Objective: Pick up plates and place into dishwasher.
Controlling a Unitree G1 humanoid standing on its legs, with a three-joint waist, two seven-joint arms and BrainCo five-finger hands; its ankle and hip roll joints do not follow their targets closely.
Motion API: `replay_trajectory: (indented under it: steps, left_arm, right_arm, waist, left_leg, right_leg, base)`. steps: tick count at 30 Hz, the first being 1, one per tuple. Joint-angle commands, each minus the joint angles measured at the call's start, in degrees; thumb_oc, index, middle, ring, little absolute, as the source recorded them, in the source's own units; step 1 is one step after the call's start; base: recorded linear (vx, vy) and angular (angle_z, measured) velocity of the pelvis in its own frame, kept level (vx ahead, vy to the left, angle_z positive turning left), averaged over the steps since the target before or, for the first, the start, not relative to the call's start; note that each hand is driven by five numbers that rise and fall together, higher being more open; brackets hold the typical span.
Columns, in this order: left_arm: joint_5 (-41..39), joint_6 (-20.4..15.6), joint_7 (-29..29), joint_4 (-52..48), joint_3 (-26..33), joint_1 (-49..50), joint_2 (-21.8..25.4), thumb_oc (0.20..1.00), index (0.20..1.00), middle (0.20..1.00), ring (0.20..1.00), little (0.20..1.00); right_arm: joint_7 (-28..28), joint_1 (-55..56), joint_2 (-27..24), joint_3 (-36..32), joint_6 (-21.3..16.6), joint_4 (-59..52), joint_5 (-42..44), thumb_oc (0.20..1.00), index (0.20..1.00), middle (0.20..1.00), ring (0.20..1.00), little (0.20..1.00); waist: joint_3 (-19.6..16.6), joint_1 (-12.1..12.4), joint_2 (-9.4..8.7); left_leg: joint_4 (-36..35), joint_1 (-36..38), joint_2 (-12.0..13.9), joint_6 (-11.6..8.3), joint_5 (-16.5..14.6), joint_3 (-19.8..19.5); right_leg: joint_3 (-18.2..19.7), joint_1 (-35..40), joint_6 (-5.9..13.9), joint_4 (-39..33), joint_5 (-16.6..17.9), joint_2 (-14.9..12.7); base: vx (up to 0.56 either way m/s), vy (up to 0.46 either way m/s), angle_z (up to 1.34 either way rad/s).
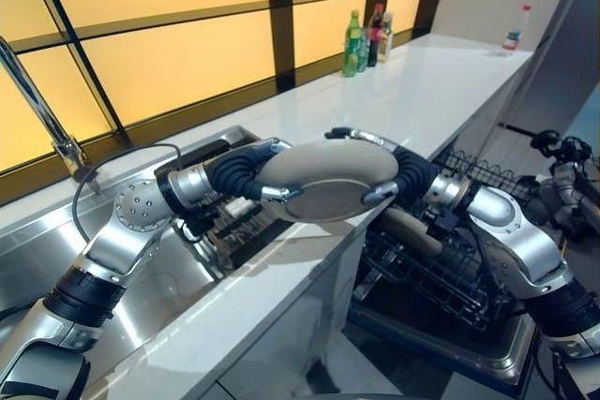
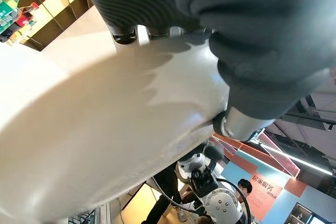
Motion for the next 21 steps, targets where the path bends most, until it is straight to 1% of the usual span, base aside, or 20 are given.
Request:
replay_trajectory:
  steps: [1,3,6,9,12,13,14,18,19,21]
  left_arm:
    - [-2.72,-1.95,1.09,-1.5,-2.62,-6.77,0.07,0.2,0.2,0.2,0.2,0.2]
    - [-2.91,-2.16,1.46,-1.64,-2.6,-6.33,0.92,0.2,0.2,0.2,0.2,0.2]
    - [-3.2,-2.56,1.89,-1.59,-2.57,-6.03,1.62,0.2,0.2,0.2,0.2,0.2]
    - [-3.74,-2.97,1.91,-1.62,-2.45,-5.58,1.76,0.2,0.2,0.2,0.2,0.2]
    - [-3.65,-3.5,1.36,-1.41,-2.04,-4.94,1.32,0.2,0.2,0.2,0.2,0.2]
    - [-3.37,-3.53,1.54,-1.4,-2.14,-4.86,1.03,0.2,0.2,0.2,0.2,0.2]
    - [-3.17,-3.72,1.49,-1.25,-1.99,-4.64,0.73,0.2,0.2,0.2,0.2,0.2]
    - [-3.25,-4.05,1.5,-0.76,-1.58,-4.29,0.06,0.2,0.2,0.2,0.2,0.2]
    - [-3.26,-4.22,1.38,-0.54,-1.23,-4.0,-0.42,0.2,0.2,0.2,0.2,0.2]
    - [-2.9,-4.24,1.18,-0.4,-0.52,-3.55,-1.21,0.2,0.2,0.2,0.2,0.2]
  right_arm:
    - [6.63,-5.62,-1.33,5.28,-1.42,-4.5,-2.84,1.0,1.0,1.0,1.0,1.0]
    - [9.12,-5.84,-3.62,6.29,-1.06,-4.93,-3.37,1.0,1.0,1.0,1.0,1.0]
    - [10.24,-6.59,-5.22,7.21,-1.06,-5.13,-2.5,1.0,1.0,1.0,1.0,1.0]
    - [9.39,-7.04,-5.29,7.65,-1.37,-5.33,-0.89,1.0,1.0,1.0,1.0,1.0]
    - [8.17,-7.31,-3.89,7.47,-1.94,-5.06,0.09,1.0,1.0,1.0,1.0,1.0]
    - [7.59,-7.51,-3.41,7.4,-2.01,-4.83,0.78,0.696,0.696,0.696,0.696,0.696]
    - [6.56,-7.7,-2.56,7.12,-2.5,-4.51,1.7,0.2,0.2,0.2,0.2,0.2]
    - [1.64,-7.52,0.36,5.31,-3.74,-3.98,5.77,0.2,0.2,0.2,0.2,0.2]
    - [-0.42,-7.03,2.25,4.04,-4.24,-3.84,7.54,0.2,0.2,0.2,0.2,0.2]
    - [-1.83,-5.99,4.88,2.42,-4.78,-3.68,7.31,0.2,0.2,0.2,0.2,0.2]
  waist:
    - [-2.29,1.12,-0.98]
    - [-2.34,1.12,-1.18]
    - [-2.26,1.22,-1.38]
    - [-2.21,1.45,-1.5]
    - [-2.25,1.64,-1.39]
    - [-2.24,1.65,-1.32]
    - [-2.25,1.73,-1.23]
    - [-2.21,1.82,-0.94]
    - [-2.21,1.82,-0.79]
    - [-2.24,1.79,-0.59]
  left_leg:
    - [0.28,0.4,0.06,0.0,-2.59,1.91]
    - [0.28,0.5,0.18,-0.11,-2.57,2.09]
    - [0.28,0.63,0.24,-0.15,-2.5,2.09]
    - [0.28,0.69,0.32,-0.16,-2.48,2.05]
    - [0.28,0.76,0.36,-0.09,-2.51,1.91]
    - [0.28,0.78,0.36,-0.06,-2.51,1.86]
    - [0.28,0.79,0.36,-0.02,-2.51,1.83]
    - [0.28,0.84,0.37,0.11,-2.66,1.7]
    - [0.28,0.89,0.31,0.24,-2.79,1.57]
    - [0.28,0.91,0.22,0.39,-2.93,1.54]
  right_leg:
    - [-0.99,1.35,1.66,2.23,-4.23,-0.79]
    - [-0.97,1.44,1.66,2.26,-4.24,-0.77]
    - [-0.89,1.55,1.62,2.3,-4.21,-0.71]
    - [-0.91,1.53,1.64,2.39,-4.17,-0.7]
    - [-0.79,1.59,1.59,2.38,-4.21,-0.7]
    - [-0.72,1.62,1.57,2.39,-4.24,-0.7]
    - [-0.67,1.63,1.58,2.44,-4.26,-0.72]
    - [-0.53,1.69,1.54,2.45,-4.36,-0.79]
    - [-0.43,1.74,1.56,2.39,-4.36,-0.82]
    - [-0.29,1.72,1.62,2.34,-4.37,-0.89]
  base:
    - [0.0,0.0,0.0]
    - [0.0,0.0,0.0]
    - [0.0,0.0,0.0]
    - [0.0,0.0,0.0]
    - [0.0,0.0,0.0]
    - [0.0,0.0,0.0]
    - [0.0,0.0,0.0]
    - [0.0,0.0,0.0]
    - [0.0,0.0,0.0]
    - [0.0,0.0,0.0]
